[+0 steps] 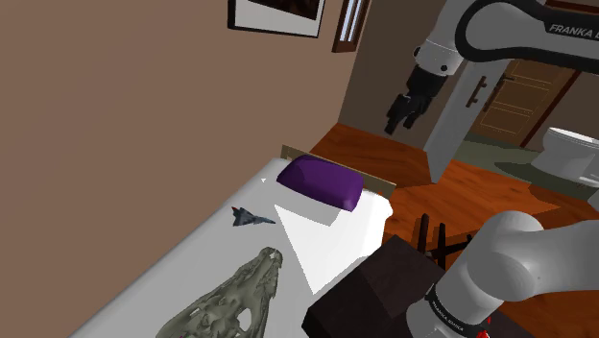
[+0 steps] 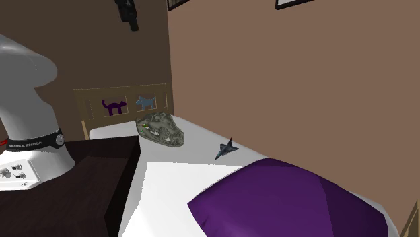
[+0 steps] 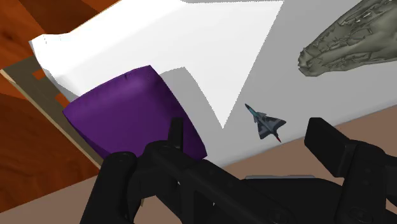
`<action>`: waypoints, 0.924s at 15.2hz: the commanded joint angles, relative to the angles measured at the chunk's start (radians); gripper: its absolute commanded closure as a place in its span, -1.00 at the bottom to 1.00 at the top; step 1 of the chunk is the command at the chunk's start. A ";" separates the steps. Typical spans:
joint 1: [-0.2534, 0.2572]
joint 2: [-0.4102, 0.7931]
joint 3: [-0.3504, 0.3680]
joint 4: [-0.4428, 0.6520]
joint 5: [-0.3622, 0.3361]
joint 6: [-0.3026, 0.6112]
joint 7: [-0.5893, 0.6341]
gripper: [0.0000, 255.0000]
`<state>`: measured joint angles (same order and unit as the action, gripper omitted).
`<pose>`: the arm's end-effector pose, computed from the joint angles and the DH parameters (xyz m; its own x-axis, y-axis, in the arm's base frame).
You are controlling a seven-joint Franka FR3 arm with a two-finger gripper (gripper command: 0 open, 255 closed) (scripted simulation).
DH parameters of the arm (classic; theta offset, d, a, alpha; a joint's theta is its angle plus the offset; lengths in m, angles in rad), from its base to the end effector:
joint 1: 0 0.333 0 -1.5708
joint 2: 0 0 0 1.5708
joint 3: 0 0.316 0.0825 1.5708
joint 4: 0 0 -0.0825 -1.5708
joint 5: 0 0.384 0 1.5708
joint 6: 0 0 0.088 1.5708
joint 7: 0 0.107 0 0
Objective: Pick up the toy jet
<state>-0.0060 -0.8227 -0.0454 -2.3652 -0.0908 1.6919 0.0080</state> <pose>0.3082 -0.0292 0.6088 0.9882 -0.0384 0.1486 -0.0472 -0.9973 0.0563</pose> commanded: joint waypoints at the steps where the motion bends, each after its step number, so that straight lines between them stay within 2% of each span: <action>1: 0.000 0.000 0.000 0.000 0.000 0.000 0.000 -1.00; 7: 0.042 0.171 -0.067 -0.030 0.001 0.180 -0.124 -1.00; 14: 0.099 0.415 -0.133 -0.003 0.036 0.365 -0.283 -1.00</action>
<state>0.0828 -0.4503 -0.1710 -2.3726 -0.0631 2.0231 -0.2522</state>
